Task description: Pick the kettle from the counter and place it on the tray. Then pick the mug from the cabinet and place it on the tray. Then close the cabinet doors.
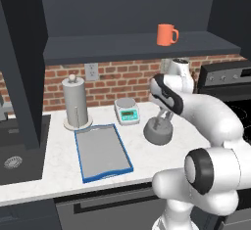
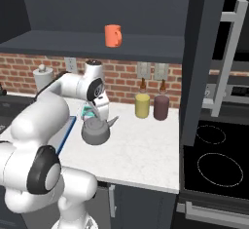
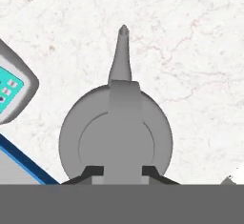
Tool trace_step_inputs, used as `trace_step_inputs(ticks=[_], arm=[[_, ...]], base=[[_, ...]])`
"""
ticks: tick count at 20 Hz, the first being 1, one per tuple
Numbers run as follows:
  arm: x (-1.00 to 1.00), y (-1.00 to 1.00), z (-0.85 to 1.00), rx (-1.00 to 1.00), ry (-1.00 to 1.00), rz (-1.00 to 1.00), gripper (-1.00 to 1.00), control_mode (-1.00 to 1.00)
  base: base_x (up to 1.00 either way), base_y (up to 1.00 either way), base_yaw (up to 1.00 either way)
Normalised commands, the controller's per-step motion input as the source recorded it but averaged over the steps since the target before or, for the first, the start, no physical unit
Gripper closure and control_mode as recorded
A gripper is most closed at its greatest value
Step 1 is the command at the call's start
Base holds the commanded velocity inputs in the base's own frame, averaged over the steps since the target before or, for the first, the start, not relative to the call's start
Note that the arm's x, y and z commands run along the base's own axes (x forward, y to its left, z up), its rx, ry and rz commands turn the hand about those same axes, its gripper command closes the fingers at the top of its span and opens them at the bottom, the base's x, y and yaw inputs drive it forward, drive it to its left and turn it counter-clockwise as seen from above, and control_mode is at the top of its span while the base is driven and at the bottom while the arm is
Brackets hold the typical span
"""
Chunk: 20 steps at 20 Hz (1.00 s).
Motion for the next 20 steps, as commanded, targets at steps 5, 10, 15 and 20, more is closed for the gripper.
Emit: trace_step_inputs(ticks=[5,10,15,20], arm=[[-0.5,0.56,0.37,0.0,0.0,0.08,1.0,-1.0],[-0.2,0.8,0.17,0.0,0.0,0.0,1.0,-1.0],[0.0,0.83,0.08,0.0,-0.07,0.0,1.0,-1.0],[0.13,0.77,0.07,-0.01,-0.08,-0.01,1.0,-1.0]], base=[[0.0,0.0,0.0],[0.0,0.0,0.0],[0.0,0.0,0.0],[0.0,0.0,0.0]])
